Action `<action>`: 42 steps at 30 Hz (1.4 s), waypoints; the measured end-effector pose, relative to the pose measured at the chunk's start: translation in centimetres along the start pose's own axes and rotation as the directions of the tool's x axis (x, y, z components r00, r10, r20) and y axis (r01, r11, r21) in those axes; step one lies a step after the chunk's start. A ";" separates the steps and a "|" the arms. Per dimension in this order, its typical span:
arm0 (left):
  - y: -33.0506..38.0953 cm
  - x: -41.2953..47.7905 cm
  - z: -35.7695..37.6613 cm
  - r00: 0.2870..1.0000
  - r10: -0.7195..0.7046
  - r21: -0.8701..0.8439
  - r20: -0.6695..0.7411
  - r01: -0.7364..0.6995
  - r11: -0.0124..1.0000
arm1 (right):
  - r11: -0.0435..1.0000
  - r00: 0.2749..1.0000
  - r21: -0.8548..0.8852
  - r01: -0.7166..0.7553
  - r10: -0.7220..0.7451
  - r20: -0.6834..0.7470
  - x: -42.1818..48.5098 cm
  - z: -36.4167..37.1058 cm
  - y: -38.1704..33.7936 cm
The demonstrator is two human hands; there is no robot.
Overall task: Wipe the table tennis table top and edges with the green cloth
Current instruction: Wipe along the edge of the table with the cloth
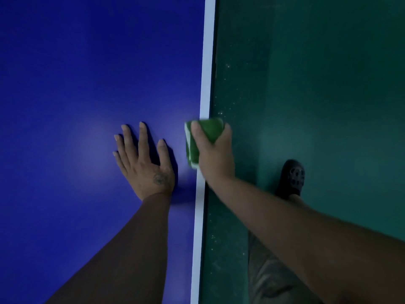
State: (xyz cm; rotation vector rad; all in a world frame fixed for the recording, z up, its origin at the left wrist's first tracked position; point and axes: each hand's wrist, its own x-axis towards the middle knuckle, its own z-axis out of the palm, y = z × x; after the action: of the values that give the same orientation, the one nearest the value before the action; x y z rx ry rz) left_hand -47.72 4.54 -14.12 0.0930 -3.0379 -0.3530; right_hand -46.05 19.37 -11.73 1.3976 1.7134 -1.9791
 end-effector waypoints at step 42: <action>14.1 21.9 2.8 0.973 0.045 -0.148 0.226 -0.011 0.989 | 0.991 0.983 -0.033 0.129 -0.123 0.134 -1.3 -2.6 4.6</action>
State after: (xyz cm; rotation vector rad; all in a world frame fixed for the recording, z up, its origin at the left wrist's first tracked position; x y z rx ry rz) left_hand -70.43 17.35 -12.00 -0.0011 -3.2220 -0.6232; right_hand -40.95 19.54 -13.66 1.1438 1.8125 -2.0374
